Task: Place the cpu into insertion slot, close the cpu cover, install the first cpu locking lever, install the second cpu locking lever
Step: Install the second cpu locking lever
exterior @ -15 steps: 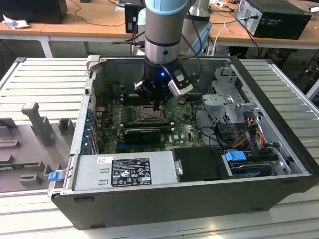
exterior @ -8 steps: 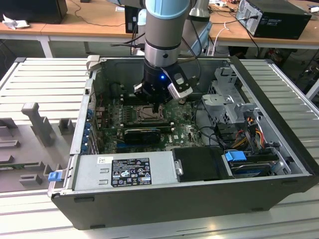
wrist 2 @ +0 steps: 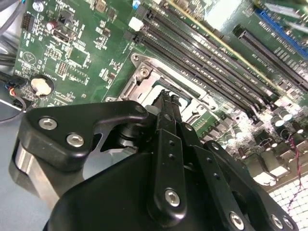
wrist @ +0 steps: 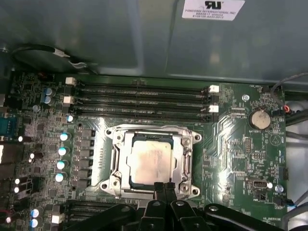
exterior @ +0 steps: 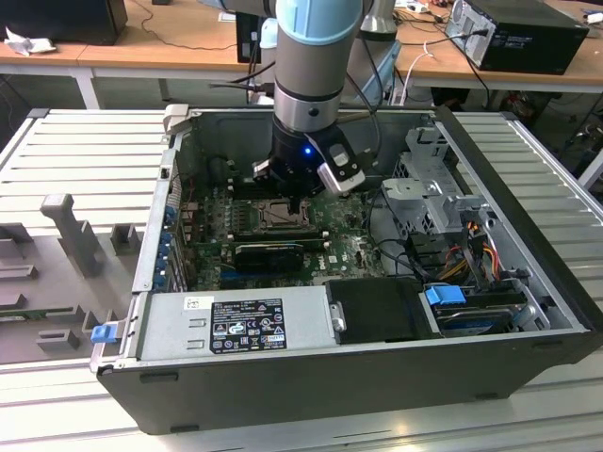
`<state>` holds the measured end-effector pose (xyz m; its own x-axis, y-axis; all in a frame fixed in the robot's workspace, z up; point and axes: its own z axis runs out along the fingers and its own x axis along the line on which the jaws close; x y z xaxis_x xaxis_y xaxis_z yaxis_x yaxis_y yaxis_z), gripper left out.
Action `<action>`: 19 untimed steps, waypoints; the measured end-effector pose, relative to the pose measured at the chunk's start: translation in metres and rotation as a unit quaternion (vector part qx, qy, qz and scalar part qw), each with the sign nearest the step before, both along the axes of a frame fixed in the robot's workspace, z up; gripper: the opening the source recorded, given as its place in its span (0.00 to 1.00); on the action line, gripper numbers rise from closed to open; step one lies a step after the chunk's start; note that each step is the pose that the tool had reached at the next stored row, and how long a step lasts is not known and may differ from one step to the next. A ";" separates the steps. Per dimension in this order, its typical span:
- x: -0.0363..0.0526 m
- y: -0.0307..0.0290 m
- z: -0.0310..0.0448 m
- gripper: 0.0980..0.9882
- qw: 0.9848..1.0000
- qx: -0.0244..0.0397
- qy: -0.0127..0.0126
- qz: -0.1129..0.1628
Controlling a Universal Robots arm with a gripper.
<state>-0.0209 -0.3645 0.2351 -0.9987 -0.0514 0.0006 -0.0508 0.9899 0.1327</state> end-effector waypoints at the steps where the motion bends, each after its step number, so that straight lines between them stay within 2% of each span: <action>1: 0.0000 -0.0017 0.0000 0.01 1.000 0.001 0.000 0.000; 6: 0.0000 -0.0127 -0.0006 0.01 1.000 0.017 0.003 0.000; 9: -0.0002 -0.0212 -0.0006 0.01 1.000 0.022 0.003 0.000; 10: -0.0029 -0.0236 -0.0007 0.01 1.000 0.024 0.003 0.000; 14: -0.0262 -0.0246 -0.0031 0.01 1.000 0.027 0.003 0.000; 18: -0.0302 -0.0247 -0.0106 0.01 1.000 0.028 0.003 0.001; 19: -0.0313 -0.0247 -0.0155 0.01 1.000 0.028 0.003 0.002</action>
<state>-0.0522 -0.3892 0.2196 -0.9984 -0.0560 0.0031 -0.0544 0.9805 0.1886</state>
